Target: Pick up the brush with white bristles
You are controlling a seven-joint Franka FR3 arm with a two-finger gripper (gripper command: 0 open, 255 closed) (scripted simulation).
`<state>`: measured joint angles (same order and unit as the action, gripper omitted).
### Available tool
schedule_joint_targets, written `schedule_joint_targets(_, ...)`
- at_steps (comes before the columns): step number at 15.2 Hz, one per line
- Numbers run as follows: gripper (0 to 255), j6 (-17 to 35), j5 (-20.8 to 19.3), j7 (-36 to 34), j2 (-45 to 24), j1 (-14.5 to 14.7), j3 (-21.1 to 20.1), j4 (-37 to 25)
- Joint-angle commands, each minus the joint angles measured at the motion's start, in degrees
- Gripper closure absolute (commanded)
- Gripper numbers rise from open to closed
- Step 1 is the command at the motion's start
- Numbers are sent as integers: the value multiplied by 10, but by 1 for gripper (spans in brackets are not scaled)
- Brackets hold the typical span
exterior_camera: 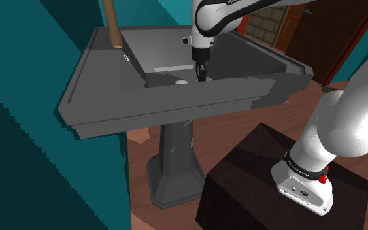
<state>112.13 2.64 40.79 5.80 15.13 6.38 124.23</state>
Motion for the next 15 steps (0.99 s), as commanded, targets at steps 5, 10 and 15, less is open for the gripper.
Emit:
schedule_joint_targets(5,255,-38,-2,-3,11,0,0,-27)
schedule_joint_targets(10,255,-76,-4,-5,19,0,0,-57)
schedule_joint_targets(15,255,-114,-5,-8,25,0,-1,-89)
